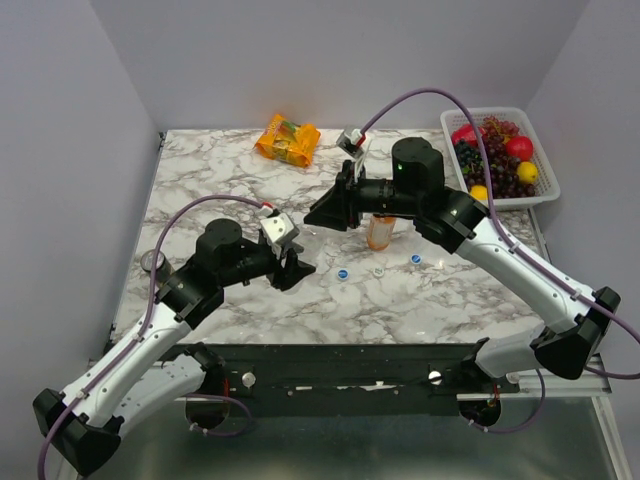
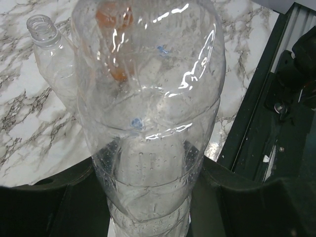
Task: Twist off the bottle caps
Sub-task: Pass from the left arm to the right, then place the bottle without the bottle cap at the center of the board.
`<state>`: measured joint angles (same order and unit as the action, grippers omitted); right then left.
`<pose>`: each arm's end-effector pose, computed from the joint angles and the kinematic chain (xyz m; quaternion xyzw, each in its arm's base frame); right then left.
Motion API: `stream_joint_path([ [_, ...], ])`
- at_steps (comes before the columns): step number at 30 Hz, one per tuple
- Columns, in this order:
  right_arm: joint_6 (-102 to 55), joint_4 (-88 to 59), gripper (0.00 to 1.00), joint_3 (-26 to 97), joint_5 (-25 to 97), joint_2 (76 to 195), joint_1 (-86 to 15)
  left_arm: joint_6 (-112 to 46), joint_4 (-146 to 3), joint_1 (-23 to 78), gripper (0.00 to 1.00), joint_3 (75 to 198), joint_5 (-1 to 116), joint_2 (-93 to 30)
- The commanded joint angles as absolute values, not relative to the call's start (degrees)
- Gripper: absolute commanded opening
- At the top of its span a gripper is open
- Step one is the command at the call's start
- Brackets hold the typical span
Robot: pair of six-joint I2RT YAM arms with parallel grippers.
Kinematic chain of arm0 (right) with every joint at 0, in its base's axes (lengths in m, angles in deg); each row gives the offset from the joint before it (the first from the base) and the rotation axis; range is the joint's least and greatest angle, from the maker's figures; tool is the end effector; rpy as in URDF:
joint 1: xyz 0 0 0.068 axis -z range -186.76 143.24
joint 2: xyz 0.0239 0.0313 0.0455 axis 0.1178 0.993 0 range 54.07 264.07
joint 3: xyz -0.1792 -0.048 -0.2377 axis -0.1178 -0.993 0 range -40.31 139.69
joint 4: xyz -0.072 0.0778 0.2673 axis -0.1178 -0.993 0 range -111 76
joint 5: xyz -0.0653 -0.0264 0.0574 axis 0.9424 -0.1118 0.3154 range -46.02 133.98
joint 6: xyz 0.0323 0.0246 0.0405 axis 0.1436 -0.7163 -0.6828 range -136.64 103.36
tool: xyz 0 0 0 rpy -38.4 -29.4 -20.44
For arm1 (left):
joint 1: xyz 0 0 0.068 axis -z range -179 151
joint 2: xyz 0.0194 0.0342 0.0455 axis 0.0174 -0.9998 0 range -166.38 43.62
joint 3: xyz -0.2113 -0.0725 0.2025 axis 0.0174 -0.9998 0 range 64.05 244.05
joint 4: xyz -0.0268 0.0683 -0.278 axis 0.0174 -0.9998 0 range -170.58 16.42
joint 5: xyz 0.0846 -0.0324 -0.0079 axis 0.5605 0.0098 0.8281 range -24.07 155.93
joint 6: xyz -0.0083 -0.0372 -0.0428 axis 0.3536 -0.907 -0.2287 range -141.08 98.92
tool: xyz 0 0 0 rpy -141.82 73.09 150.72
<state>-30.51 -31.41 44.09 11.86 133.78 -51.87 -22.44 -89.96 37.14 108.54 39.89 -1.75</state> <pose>0.2248 0.2562 0.4606 -0.3684 0.6763 0.4835 0.4160 0.1452 -0.1282 0.3455 0.3619 0.7088 -0.3575 0.4887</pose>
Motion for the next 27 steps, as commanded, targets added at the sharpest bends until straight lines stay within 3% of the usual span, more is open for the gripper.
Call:
stream_joint_path([
  [1, -29.6, -33.2, 0.01, 43.0, 15.9, 131.8, -52.3, -22.6, -88.1, 36.8, 0.56, 109.4, 44.2, 0.2],
  [3, -29.7, -33.0, 0.01, 42.9, 16.6, 131.8, -52.3, -22.6, -88.0, 36.8, 0.66, 109.4, 44.0, 0.4],
  [5, -29.7, -32.8, 0.01, 42.9, 17.4, 132.0, -52.3, -22.5, -88.0, 36.8, 0.87, 109.5, 44.0, 0.6],
  [7, -29.6, -32.6, 0.01, 43.0, 19.5, 132.2, -52.4, -22.6, -88.0, 36.8, 0.99, 109.4, 45.3, 1.2],
  [16, -27.1, -31.3, 0.01, 44.1, 29.2, 134.1, -53.3, -22.3, -86.1, 36.8, 0.99, 108.2, 46.5, 5.7],
  [24, -23.8, -28.2, 0.01, 45.9, 45.5, 139.0, -58.4, -27.3, -85.0, 29.6, 0.99, 106.9, 69.1, 15.8],
  [27, -22.4, -27.2, 0.01, 47.7, 51.3, 142.8, -60.4, -28.5, -86.2, 26.6, 0.99, 107.0, 72.7, 16.9],
])
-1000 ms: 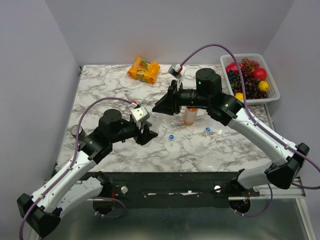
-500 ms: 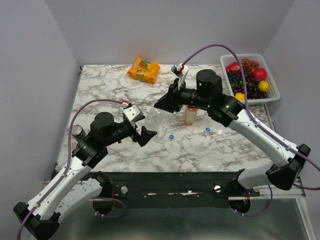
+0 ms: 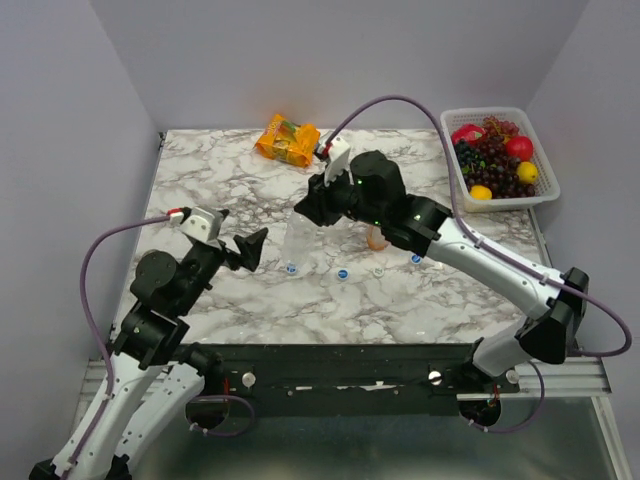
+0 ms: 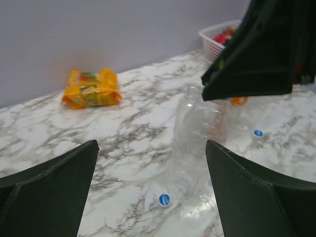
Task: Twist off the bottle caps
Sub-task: Place the bottle without the bottle cap at the center of the board.
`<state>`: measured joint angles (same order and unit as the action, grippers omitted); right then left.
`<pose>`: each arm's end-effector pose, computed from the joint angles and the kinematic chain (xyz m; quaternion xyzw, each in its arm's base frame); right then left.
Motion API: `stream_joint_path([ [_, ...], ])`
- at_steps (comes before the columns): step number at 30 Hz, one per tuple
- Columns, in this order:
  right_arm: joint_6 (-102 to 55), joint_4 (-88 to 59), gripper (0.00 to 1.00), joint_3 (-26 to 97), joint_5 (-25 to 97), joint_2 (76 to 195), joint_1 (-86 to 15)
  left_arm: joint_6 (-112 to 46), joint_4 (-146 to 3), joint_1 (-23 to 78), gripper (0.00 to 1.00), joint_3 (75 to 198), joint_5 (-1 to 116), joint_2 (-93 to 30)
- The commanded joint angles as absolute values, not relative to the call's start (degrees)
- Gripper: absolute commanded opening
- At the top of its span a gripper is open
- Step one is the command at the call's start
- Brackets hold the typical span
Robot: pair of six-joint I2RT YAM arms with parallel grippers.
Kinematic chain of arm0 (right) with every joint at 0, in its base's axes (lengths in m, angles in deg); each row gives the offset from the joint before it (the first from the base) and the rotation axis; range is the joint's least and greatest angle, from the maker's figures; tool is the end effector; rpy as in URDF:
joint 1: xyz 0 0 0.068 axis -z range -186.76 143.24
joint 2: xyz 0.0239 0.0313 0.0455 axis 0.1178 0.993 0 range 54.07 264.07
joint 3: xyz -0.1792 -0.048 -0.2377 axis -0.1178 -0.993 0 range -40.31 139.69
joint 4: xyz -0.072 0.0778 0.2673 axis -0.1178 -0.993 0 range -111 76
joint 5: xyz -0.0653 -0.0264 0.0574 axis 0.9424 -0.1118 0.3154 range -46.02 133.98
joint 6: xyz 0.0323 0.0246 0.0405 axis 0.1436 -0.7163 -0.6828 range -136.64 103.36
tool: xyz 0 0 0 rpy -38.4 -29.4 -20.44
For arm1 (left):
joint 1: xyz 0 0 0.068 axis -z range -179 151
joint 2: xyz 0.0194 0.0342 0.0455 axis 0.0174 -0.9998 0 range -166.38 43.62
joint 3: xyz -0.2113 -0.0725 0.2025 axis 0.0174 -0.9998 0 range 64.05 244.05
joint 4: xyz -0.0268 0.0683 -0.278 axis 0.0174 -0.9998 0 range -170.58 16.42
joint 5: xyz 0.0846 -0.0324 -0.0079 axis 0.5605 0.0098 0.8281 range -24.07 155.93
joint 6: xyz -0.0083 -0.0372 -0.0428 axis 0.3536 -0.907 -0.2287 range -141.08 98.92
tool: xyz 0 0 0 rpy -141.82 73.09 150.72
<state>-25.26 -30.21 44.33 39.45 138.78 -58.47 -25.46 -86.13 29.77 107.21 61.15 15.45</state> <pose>0.2303 0.2968 0.4335 -0.3156 0.7349 0.3286 0.5024 0.1065 -0.0624 0.3855 0.1754 0.6694 -0.2334 0.6831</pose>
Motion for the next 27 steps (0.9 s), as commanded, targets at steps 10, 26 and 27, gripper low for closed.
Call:
stream_joint_path([
  [10, -20.9, -21.8, 0.01, 54.9, 57.5, 155.7, -60.9, -28.1, -86.6, 25.6, 0.99, 106.6, 74.3, 17.0],
  [26, -19.9, -20.4, 0.01, 61.5, 60.6, 167.4, -60.8, -28.0, -86.8, 25.6, 0.99, 106.7, 72.4, 15.4],
  [27, -20.0, -20.4, 0.01, 61.6, 60.4, 167.9, -60.6, -28.1, -86.9, 25.6, 0.99, 106.7, 72.3, 15.4],
])
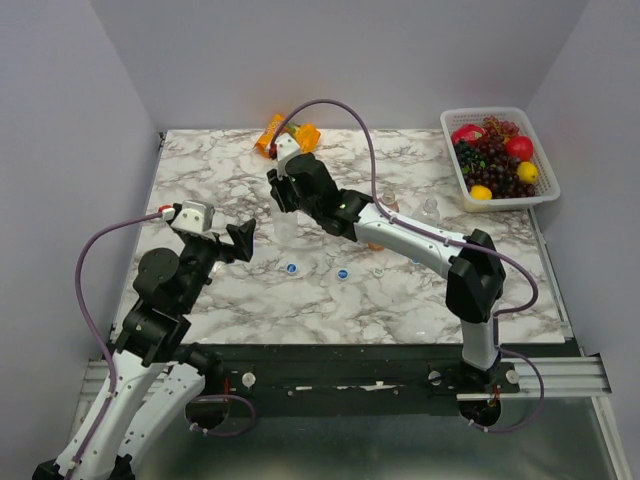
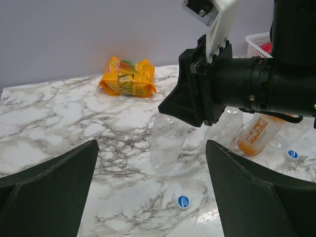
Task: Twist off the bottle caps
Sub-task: Place the bottle without the bottle cap at the center of the board.
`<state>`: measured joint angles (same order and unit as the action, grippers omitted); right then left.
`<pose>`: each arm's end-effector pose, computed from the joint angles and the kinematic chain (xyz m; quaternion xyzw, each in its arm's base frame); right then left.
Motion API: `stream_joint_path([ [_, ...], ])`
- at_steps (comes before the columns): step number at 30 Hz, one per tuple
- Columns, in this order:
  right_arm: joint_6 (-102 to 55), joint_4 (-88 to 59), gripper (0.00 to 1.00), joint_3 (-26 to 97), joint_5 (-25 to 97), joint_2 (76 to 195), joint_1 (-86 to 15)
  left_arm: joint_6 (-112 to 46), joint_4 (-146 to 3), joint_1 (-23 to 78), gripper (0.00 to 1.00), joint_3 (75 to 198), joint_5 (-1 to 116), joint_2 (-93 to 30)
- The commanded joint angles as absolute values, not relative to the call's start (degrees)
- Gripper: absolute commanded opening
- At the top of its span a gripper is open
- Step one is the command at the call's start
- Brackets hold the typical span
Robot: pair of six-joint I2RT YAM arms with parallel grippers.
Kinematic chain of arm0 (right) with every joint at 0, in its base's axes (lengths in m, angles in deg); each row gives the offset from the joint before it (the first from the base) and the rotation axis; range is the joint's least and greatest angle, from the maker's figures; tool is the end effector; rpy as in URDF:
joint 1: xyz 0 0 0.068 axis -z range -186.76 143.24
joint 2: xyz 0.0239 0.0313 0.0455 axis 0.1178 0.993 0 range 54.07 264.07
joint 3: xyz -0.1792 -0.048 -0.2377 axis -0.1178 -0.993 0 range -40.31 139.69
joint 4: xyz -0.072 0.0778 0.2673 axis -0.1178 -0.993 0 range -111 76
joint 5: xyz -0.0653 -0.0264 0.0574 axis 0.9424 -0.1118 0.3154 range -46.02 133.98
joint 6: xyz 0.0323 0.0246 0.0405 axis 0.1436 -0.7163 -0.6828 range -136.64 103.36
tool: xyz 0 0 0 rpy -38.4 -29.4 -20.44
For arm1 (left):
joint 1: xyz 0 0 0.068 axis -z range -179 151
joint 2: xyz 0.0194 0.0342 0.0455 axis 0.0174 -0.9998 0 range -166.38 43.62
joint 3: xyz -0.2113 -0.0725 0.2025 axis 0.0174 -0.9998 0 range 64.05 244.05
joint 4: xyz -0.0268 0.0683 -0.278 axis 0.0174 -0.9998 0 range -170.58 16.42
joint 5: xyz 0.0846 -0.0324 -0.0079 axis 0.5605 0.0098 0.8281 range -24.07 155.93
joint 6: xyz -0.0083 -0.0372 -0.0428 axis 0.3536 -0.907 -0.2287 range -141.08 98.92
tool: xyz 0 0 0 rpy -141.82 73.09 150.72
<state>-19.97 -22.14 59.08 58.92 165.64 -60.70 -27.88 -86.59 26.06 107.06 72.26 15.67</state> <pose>0.3107 0.4088 0.3484 -0.2807 0.7674 0.1779 0.5483 0.1130 -0.0479 0.3840 0.0707 0.6909 -0.1603 0.7014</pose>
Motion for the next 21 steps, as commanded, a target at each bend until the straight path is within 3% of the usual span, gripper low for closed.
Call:
stream_joint_path([
  [1, -20.0, -20.4, 0.01, 61.6, 60.4, 168.1, -60.7, -28.1, -86.8, 25.6, 0.99, 106.7, 72.3, 15.3],
  [12, -21.0, -20.3, 0.01, 58.6, 61.4, 168.5, -60.7, -28.2, -86.8, 25.6, 0.99, 106.8, 71.0, 14.7],
  [21, -21.3, -20.3, 0.17, 57.2, 62.1, 167.9, -60.6, -28.3, -86.9, 25.6, 0.99, 106.8, 70.7, 14.3],
])
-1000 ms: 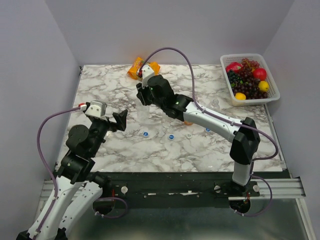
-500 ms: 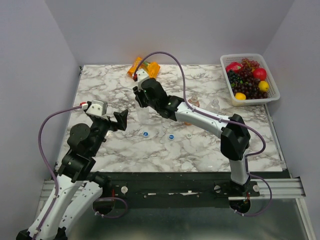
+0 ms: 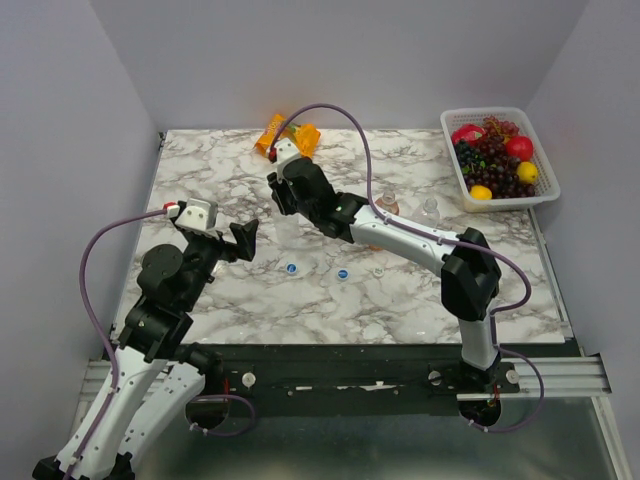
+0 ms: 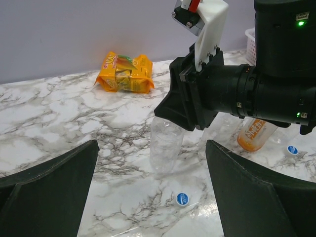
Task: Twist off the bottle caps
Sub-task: Place the bottle without the bottle cap at the center of the board, then reset both arms
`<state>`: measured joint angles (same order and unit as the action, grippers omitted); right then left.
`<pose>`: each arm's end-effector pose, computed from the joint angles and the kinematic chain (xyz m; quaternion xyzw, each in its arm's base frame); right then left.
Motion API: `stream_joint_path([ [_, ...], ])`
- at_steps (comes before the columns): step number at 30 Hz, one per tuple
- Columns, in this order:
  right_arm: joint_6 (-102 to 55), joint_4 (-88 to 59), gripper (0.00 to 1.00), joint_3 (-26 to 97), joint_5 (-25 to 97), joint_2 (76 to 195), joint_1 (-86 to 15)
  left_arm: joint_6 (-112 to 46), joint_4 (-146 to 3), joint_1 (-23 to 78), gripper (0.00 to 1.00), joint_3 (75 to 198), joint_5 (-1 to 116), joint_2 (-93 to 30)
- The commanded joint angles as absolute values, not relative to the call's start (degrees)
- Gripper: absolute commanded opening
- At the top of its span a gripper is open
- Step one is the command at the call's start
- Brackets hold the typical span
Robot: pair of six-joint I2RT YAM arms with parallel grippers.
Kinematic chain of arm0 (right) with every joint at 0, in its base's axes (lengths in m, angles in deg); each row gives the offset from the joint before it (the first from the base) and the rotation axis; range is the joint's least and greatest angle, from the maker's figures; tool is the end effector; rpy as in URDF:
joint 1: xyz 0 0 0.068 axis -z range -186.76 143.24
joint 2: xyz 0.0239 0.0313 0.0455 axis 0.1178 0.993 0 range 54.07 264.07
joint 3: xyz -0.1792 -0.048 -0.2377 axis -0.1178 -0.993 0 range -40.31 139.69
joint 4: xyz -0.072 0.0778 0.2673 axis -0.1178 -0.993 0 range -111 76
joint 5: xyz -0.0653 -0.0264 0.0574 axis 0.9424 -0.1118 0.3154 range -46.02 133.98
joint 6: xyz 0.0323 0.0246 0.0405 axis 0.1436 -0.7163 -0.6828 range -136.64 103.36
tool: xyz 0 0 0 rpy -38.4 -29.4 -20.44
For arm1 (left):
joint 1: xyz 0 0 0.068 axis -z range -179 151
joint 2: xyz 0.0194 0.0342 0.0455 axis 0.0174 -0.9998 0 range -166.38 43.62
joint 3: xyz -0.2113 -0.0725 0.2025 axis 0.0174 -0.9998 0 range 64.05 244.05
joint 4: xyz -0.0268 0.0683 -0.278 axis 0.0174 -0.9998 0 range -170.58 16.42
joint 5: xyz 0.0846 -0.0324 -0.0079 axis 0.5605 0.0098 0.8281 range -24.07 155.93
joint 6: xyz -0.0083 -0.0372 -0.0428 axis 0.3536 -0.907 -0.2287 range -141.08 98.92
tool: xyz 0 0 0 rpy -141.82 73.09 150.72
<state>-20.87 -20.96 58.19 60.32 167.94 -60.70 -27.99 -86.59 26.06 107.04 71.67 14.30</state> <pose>0.3167 0.4154 0.3247 -0.2738 0.7793 0.1648 0.5391 0.1187 -0.0511 0.3814 0.0755 0.6990 -0.1618 0.6925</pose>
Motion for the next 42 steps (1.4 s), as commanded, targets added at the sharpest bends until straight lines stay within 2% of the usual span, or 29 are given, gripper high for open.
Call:
stream_joint_path([
  [1, -21.3, -20.3, 0.20, 56.7, 62.2, 167.7, -60.7, -28.2, -86.8, 25.6, 0.99, 106.8, 70.7, 14.3],
  [2, -21.5, -20.3, 0.24, 56.6, 62.1, 167.7, -60.7, -28.2, -86.8, 25.6, 0.99, 106.8, 70.7, 14.2],
  [3, -21.5, -20.3, 0.32, 56.5, 62.2, 167.4, -60.6, -28.2, -86.8, 25.6, 0.99, 106.8, 70.7, 14.3],
  [5, -21.5, -20.4, 0.41, 55.9, 62.4, 167.2, -60.6, -28.2, -86.8, 25.6, 0.99, 106.8, 70.7, 14.2],
  [6, -21.4, -20.4, 0.50, 55.9, 62.2, 166.9, -60.7, -28.2, -86.9, 25.6, 0.99, 106.8, 70.6, 14.2],
  [9, -21.4, -20.4, 0.64, 55.9, 62.1, 166.3, -60.7, -28.3, -86.9, 25.6, 0.99, 106.8, 70.5, 13.9],
  [12, -21.1, -20.4, 0.69, 56.4, 62.1, 166.0, -60.6, -28.3, -86.9, 25.6, 0.99, 106.7, 70.4, 13.8],
  [24, -18.9, -20.9, 0.79, 57.2, 64.0, 163.2, -60.6, -28.2, -87.3, 25.6, 0.99, 106.8, 70.5, 13.2],
  [30, -18.6, -20.5, 0.80, 55.8, 61.5, 158.8, -60.7, -28.1, -87.4, 25.6, 0.99, 106.8, 71.2, 13.1],
  [34, -20.1, -20.5, 0.86, 53.8, 59.4, 154.2, -60.0, -28.4, -87.7, 25.6, 0.99, 106.9, 72.4, 12.8],
  [38, -24.2, -20.0, 0.85, 48.4, 53.4, 146.2, -53.8, -28.9, -88.3, 25.6, 0.99, 107.3, 73.0, 11.8],
  [42, -25.9, -19.2, 0.86, 40.5, 54.0, 137.0, -49.0, -29.2, -88.3, 25.6, 0.99, 107.4, 72.9, 11.0],
])
